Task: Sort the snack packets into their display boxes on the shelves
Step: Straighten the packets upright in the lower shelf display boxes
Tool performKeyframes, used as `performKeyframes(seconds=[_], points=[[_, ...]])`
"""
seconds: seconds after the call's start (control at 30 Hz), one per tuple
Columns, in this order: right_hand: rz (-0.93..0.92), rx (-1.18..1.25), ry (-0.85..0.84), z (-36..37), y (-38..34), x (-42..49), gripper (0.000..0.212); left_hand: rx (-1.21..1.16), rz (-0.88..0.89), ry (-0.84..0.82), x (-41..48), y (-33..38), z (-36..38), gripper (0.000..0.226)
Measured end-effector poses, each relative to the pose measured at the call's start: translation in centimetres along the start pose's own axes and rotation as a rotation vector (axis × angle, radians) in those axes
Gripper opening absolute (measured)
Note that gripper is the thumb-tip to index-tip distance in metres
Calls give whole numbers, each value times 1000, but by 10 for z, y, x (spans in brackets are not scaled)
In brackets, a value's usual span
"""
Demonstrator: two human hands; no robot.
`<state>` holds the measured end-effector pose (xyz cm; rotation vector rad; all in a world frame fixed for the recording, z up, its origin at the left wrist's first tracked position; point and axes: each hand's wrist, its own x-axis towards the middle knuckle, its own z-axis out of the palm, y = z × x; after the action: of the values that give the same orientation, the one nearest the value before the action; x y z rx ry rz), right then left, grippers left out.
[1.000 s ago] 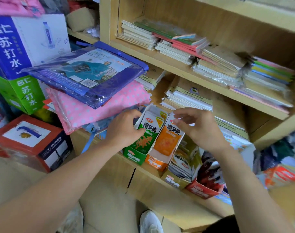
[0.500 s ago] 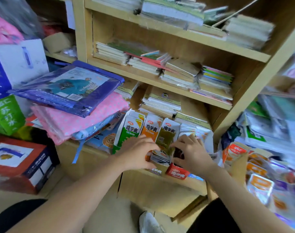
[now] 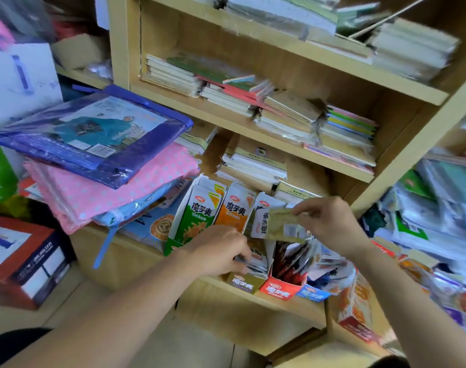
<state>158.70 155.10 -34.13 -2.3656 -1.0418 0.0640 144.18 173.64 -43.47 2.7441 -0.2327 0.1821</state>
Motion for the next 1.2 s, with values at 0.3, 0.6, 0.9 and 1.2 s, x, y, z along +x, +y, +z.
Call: performKeyframes(seconds=[0.3, 0.6, 0.9, 1.2], points=[[106, 428, -126, -9, 22, 23, 25, -48, -28, 32, 1, -8, 3, 22], [17, 266, 193, 24, 39, 49, 15, -111, -133, 64, 7, -11, 7, 36], [172, 776, 231, 1, 61, 49, 25, -615, -570, 560, 69, -16, 0, 66], [160, 733, 206, 23, 62, 54, 8, -1200, -479, 902, 93, -24, -35, 12]])
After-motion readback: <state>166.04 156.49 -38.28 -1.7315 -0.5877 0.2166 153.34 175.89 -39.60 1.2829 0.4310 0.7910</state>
